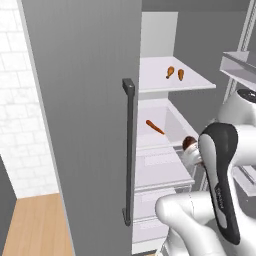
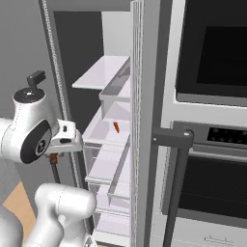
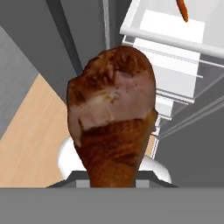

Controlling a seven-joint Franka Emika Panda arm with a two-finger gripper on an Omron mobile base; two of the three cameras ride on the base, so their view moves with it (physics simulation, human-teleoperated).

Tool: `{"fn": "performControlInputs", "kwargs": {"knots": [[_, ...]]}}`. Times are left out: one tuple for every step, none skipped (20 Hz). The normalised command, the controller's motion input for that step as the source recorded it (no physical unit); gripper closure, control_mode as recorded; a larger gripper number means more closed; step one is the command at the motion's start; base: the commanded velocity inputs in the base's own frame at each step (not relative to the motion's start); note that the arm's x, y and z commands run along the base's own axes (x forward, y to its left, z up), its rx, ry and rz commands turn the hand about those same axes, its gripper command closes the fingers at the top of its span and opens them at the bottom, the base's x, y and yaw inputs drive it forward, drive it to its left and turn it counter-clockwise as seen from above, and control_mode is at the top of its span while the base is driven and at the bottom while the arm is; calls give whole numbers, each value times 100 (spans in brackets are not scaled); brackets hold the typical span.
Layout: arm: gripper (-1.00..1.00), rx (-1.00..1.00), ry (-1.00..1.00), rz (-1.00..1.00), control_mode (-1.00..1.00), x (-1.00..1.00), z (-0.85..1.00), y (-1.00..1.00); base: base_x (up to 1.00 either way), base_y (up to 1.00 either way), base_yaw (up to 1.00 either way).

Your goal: Place one carrot and one chicken drumstick in each tupperware on the nearby counter, to pack two identical lunches.

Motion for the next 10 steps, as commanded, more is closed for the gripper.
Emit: {"fn": "performControlInputs", "kwargs": {"knots": [[100,-3,-20,-6,-100,-96,12,8,0,0,0],[100,0,-13,-4,-100,-89,0,0,0,0,0],[100,0,-6,-2,-100,-61,0,0,0,0,0],[100,0,0,0,-100,-2,0,0,0,0,0],[100,0,0,0,-100,0,0,0,0,0,0],[100,0,0,0,-100,0,0,0,0,0,0],[100,0,0,0,-100,0,0,0,0,0,0],[100,0,0,0,-100,0,0,0,0,0,0],[100,0,0,0,-100,0,0,0,0,0,0],[100,0,0,0,-100,-20,0,0,0,0,0]]}}
